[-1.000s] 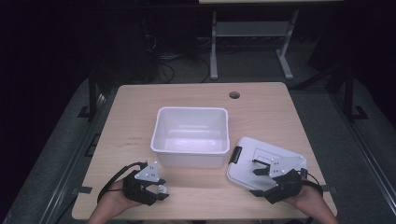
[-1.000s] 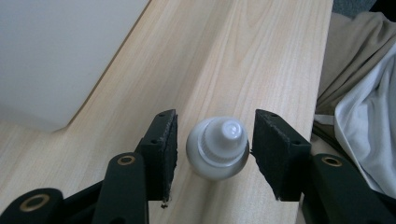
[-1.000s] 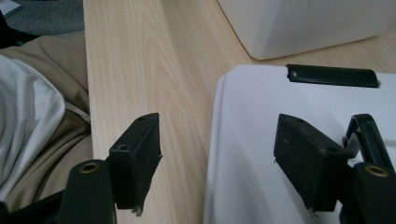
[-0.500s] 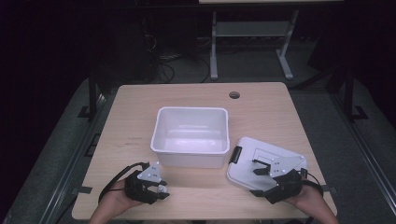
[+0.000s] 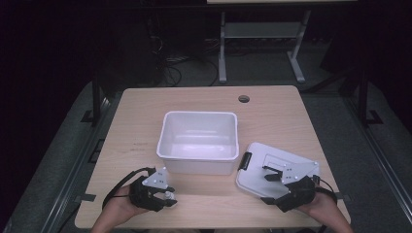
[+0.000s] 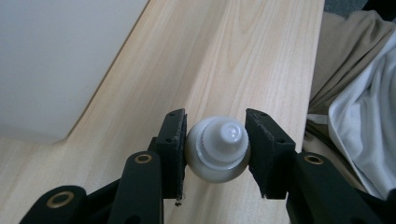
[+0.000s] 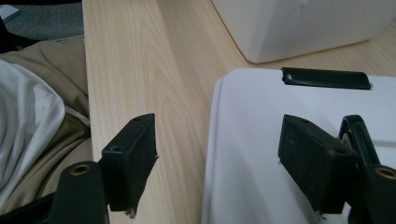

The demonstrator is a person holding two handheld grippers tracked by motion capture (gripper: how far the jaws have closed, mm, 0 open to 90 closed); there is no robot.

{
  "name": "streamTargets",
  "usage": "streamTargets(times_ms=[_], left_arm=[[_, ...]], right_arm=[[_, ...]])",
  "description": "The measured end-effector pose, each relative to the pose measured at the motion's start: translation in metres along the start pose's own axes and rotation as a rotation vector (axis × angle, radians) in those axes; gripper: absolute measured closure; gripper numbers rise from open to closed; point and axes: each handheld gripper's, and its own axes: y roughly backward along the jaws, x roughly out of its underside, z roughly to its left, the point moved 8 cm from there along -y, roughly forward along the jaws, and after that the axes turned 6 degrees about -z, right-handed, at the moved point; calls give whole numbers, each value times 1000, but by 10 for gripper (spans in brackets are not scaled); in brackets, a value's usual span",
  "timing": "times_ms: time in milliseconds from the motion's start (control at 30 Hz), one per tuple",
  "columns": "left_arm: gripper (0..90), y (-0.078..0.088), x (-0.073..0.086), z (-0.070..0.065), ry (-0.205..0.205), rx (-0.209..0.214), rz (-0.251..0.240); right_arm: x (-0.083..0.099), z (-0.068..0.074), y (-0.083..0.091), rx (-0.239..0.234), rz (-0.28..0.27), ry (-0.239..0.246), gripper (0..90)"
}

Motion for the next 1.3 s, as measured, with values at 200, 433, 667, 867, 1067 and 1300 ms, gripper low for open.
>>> streamTargets(times_ms=[200,433,667,867,1067,1300], left_arm=[[599,8,-7,1,-4,0,-13],[599,21,-16,4,-21,7,-17],[599,36,-26,8,-29,3,-23],[599,47,-35,12,-42,0,-22],[599,57,-42,16,-49,5,-22],[599,68,-50,22,-45,-5,-47]], right_arm=[[0,0,0,1,4,-2,261],[0,1,-1,0,4,-2,247],[0,0,-1,4,6,-4,227],[0,0,-1,6,4,-5,218],[0,0,0,12,3,2,215],[0,1,2,15,2,6,215]])
